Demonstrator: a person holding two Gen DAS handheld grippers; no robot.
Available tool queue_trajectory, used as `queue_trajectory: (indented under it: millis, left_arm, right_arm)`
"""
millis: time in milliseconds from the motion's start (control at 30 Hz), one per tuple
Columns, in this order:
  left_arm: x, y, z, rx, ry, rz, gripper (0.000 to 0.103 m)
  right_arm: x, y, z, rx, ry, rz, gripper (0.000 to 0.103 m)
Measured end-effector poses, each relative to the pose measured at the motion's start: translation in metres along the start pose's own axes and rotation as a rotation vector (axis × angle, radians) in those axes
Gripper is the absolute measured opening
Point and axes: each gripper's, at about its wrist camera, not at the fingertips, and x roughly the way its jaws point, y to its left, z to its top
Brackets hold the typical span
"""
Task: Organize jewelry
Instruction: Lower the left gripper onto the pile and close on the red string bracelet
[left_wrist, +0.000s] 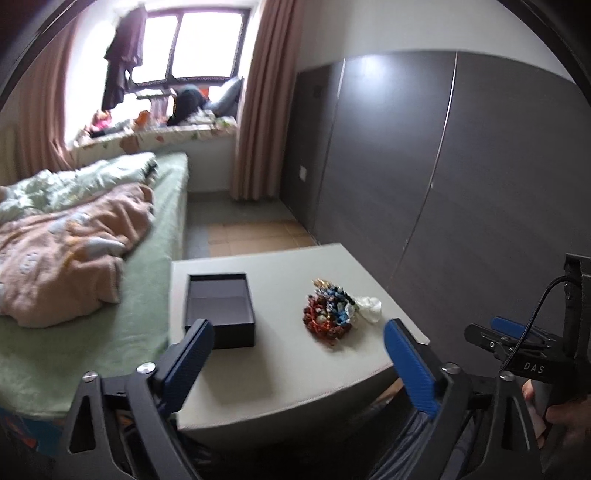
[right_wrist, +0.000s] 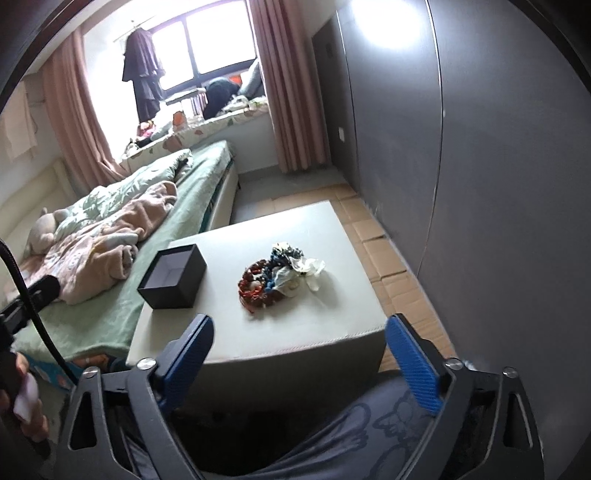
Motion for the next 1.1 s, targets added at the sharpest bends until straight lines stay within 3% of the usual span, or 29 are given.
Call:
queue_trajectory:
  millis: [233,467,667,767,1000,1100]
  left_arm:
    - [0.070,-0.003,0.004,-0.012,0.121,-0.061,0.070]
    - [0.121,-0.009,0.003,-0.017,0.213,-0.092,0.064]
    - [0.163,-0.012,0.001,-0.016,0.281,-0.098,0.059]
    - [0.185,-0.013,-0.001,-0.029,0.322,-0.104,0.047]
    - [0.225,-0.012,-0.008,-0.043,0.382,-0.076,0.043]
    - [0.238,-0.011,-0.010,-0.049,0.397,-0.060,0.030]
  right_arm:
    - [0.051,-0.021,0.008,0.037,0.085,0.020,0.078]
    - [0.090,-0.044,0.012,0.089,0.147,0.031,0.066]
    - [0.113,-0.059,0.013,0.124,0.175,0.045,0.065]
    - [0.122,-0.063,0.012,0.134,0.186,0.050,0.065]
    - [0.138,-0.067,0.009,0.155,0.213,0.060,0.065]
    - [0.144,-0.068,0.009,0.157,0.226,0.062,0.065]
